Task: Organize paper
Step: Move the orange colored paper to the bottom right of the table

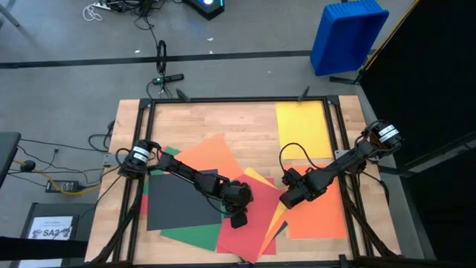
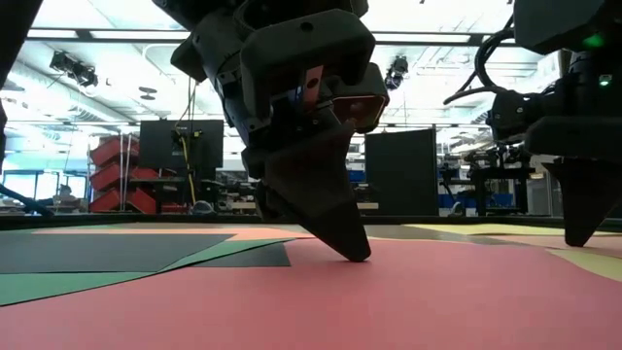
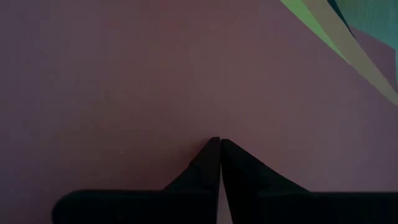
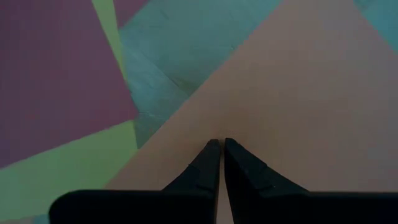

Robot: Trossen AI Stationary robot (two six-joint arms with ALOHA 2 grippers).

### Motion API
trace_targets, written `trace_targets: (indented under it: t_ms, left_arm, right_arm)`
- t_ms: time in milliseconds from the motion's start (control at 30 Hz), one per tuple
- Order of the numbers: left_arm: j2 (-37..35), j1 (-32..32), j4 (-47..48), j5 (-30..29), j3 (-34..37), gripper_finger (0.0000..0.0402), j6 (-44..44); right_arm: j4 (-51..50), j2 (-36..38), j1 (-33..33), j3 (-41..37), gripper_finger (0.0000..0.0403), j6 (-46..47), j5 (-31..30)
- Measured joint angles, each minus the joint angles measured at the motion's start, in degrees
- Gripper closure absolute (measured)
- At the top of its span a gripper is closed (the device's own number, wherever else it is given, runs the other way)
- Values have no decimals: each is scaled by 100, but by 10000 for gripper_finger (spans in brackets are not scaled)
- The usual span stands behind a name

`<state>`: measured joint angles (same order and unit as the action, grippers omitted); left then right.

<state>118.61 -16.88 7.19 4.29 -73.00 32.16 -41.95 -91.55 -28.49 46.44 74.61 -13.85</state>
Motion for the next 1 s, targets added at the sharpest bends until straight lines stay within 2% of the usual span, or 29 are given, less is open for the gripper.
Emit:
trace_targets:
  t_ms: [533, 1000]
  left_arm:
    - [2, 2, -21, -4, -6, 402, 2]
    - [2, 2, -17, -1, -6, 402, 2]
  right_arm:
    - [247, 8, -2, 5, 403, -28, -2]
    - [23, 22, -2, 47, 403, -98, 162]
